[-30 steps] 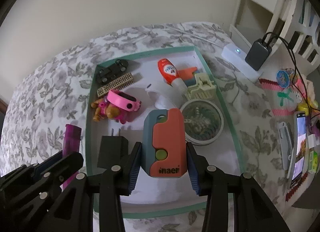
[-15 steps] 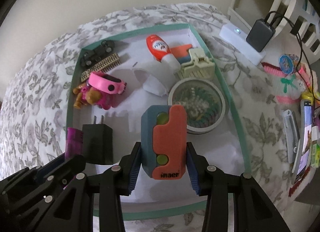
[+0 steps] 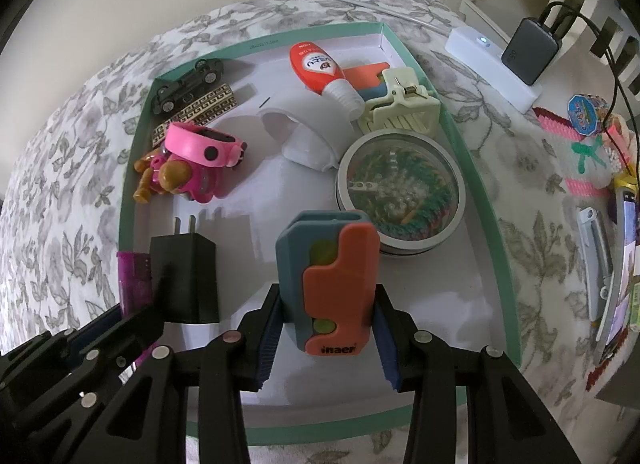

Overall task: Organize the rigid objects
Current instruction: 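Carry the magenta lighter and coral-blue phone over the tray with both tools, then open the left tool to drop the lighter while the right tool releases the phone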

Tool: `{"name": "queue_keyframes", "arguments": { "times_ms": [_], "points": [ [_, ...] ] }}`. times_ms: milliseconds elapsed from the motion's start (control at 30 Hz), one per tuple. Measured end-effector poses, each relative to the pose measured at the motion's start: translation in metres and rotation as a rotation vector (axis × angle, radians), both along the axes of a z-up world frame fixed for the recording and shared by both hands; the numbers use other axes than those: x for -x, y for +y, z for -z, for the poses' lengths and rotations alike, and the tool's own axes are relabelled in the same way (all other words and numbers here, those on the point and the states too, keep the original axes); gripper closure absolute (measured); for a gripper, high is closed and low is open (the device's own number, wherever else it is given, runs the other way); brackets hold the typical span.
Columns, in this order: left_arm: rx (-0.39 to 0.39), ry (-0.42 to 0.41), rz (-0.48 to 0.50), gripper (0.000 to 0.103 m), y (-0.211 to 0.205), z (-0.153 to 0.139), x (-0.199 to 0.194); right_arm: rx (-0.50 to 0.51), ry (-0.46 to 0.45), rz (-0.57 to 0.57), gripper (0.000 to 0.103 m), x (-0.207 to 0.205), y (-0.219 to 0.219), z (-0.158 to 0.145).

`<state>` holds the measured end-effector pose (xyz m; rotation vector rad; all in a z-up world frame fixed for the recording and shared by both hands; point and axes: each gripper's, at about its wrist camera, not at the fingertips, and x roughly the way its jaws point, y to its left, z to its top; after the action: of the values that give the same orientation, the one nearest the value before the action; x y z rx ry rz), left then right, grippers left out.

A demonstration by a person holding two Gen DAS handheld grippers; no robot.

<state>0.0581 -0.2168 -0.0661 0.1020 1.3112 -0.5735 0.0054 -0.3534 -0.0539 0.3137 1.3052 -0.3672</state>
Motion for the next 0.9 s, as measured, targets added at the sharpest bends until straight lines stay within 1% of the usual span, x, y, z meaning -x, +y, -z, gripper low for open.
{"name": "queue_keyframes", "arguments": {
  "times_ms": [133, 367, 633, 733, 900],
  "points": [
    [0.008, 0.013, -0.001, 0.090, 0.000, 0.000, -0.001, -0.003, 0.000, 0.003, 0.058, -0.001, 0.000, 0.000],
    [0.006, 0.012, 0.007, 0.090, -0.002, 0.001, 0.001, -0.003, 0.006, 0.010, 0.058, 0.001, -0.003, -0.001],
    [-0.012, 0.033, 0.002, 0.088, 0.000, 0.003, 0.001, 0.008, 0.021, 0.006, 0.056, -0.002, 0.002, 0.001],
    [-0.010, 0.034, -0.001, 0.085, 0.002, 0.001, 0.000, 0.015, 0.017, 0.001, 0.056, -0.003, 0.003, -0.001],
    [0.001, 0.023, -0.012, 0.077, 0.008, -0.008, -0.001, 0.031, -0.009, -0.003, 0.053, -0.003, 0.004, -0.011]
  ]
}}
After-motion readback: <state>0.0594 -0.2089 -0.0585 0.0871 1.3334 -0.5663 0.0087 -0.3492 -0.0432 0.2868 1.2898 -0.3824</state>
